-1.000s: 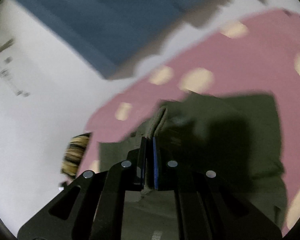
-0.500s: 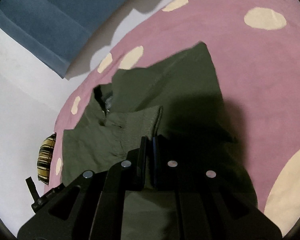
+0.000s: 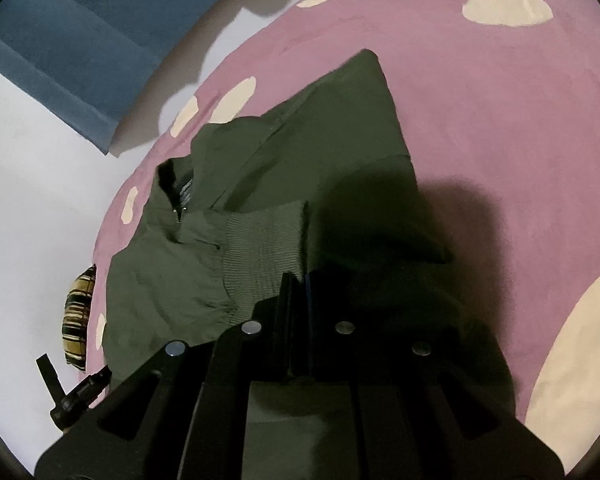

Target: Fold small clothes

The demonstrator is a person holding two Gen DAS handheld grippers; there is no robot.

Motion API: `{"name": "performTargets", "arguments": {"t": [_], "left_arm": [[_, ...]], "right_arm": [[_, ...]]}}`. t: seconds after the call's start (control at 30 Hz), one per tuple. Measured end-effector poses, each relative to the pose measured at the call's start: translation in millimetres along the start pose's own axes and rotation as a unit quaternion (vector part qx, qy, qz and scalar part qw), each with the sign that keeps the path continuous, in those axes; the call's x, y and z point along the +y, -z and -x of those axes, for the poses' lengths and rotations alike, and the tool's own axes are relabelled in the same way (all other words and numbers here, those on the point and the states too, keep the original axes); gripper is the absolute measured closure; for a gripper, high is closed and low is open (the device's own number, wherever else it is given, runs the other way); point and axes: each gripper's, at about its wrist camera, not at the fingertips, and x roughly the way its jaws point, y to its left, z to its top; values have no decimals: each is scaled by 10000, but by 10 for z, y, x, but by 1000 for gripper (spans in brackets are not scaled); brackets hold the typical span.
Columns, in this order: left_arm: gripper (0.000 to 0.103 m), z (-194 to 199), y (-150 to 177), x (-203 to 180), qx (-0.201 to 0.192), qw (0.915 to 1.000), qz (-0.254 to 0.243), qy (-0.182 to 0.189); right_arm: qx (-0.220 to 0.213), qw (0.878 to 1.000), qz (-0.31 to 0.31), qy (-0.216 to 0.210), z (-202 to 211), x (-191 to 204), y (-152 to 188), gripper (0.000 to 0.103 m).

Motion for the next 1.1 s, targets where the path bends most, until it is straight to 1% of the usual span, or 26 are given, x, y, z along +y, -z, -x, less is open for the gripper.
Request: {"name": "performTargets", "arguments": {"t": [0.07, 0.17, 0.23, 0.3, 0.37, 0.47, 0.5, 0.53, 0.6, 0.7, 0.73, 0.83, 0.9, 0.97, 1.03, 1.07, 1.1], "left_arm": [[43, -9, 4, -16, 6, 10000, -77, 1], [43, -6, 5, -18, -9, 9999, -110, -2], [42, -5, 8, -19, -6, 9999, -112, 9], [41, 8, 8, -15, -9, 9999, -118, 42], [40, 32, 2, -12, 2, 9998, -153, 148], [39, 142, 4, 24, -31, 9989, -156, 444], [39, 179, 10, 34, -63, 9984, -160, 530], [37, 257, 27, 59, -118, 9973, -193, 700], [29, 383, 73, 109, -192, 9948, -252, 970], [27, 581, 196, 236, -176, 9870, -379, 1549], [27, 652, 256, 283, -141, 9832, -439, 1765], [25, 814, 441, 393, -34, 9734, -678, 2189], [24, 918, 597, 452, 8, 9691, -896, 2299], [24, 987, 718, 508, 64, 9651, -998, 2422], [23, 1023, 839, 575, 179, 9598, -997, 2619], [22, 1026, 886, 599, 256, 9558, -972, 2762], [22, 1019, 959, 625, 405, 9479, -910, 3026]], "right_arm": [[12, 10000, -6, -3, 6, 8, -5, 98], [22, 10000, -18, 31, 48, 10, -8, 98], [9, 9999, -116, -20, 102, -17, 1, 97], [-54, 9997, -204, -83, 204, -46, 29, 97], [-123, 9996, -216, -140, 329, -52, 67, 94], [-265, 9991, -183, -263, 623, -83, 142, 80], [-323, 9989, -156, -312, 747, -100, 182, 70], [-355, 9987, -128, -340, 853, -121, 222, 63], [-377, 9986, -78, -371, 1065, -186, 321, 58], [-301, 9988, 15, -381, 1324, -297, 513, 54], [-256, 9989, 43, -383, 1390, -340, 588, 51], [-69, 9994, 68, -339, 1548, -491, 835, 49], [46, 9994, 26, -350, 1603, -558, 984, 49], [154, 9989, -13, -449, 1664, -621, 1134, 47], [304, 9976, -55, -616, 1697, -669, 1288, 42], [393, 9965, -77, -732, 1691, -678, 1341, 42], [531, 9947, -86, -875, 1669, -680, 1405, 41]]}}
